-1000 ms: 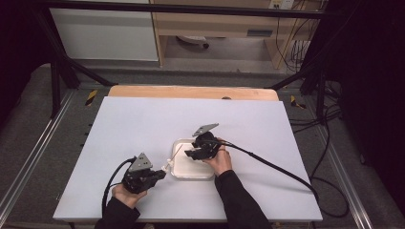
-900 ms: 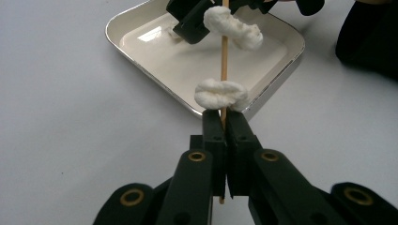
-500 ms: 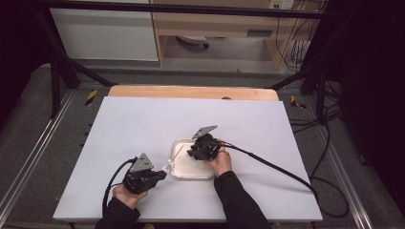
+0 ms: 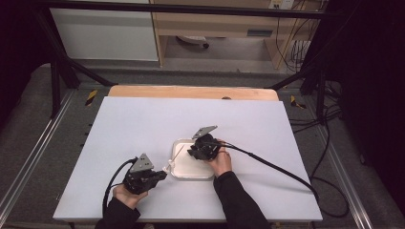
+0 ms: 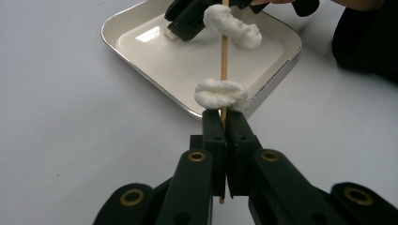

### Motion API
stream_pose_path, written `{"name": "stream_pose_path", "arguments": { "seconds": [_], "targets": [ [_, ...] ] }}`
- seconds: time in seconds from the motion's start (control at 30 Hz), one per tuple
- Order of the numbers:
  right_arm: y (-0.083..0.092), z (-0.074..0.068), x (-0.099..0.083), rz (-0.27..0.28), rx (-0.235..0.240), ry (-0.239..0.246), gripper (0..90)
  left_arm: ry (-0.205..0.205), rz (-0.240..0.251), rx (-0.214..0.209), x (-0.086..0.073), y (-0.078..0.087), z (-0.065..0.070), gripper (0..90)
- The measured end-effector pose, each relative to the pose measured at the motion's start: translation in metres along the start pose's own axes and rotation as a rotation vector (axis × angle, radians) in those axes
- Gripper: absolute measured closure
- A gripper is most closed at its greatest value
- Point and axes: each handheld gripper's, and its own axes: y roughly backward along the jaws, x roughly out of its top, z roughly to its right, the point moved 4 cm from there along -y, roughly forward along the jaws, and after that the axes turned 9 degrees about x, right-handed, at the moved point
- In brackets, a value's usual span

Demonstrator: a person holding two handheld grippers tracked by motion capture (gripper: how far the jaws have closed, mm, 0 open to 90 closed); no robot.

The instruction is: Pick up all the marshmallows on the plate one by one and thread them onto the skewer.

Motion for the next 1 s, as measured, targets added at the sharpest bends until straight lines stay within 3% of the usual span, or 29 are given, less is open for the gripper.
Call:
{"name": "stream_pose_path", "arguments": {
  "seconds": [0.17,0.47,0.67,1.0],
  "targets": [
    [0.008,-0.003,0.005,0.031,0.016,-0.013,75.2,-0.001,0.002,0.000,0.000,0.000,0.000,88.3],
    [0.044,-0.009,0.013,0.109,0.049,-0.032,75.8,-0.003,0.006,-0.002,0.001,0.001,0.002,88.3],
    [0.070,-0.012,0.009,0.176,0.084,-0.082,76.1,-0.008,0.006,-0.005,0.001,0.000,0.003,88.3],
    [0.115,-0.023,0.001,0.324,0.160,-0.121,76.1,-0.020,0.012,-0.027,0.002,-0.001,0.009,88.3]
  ]
}}
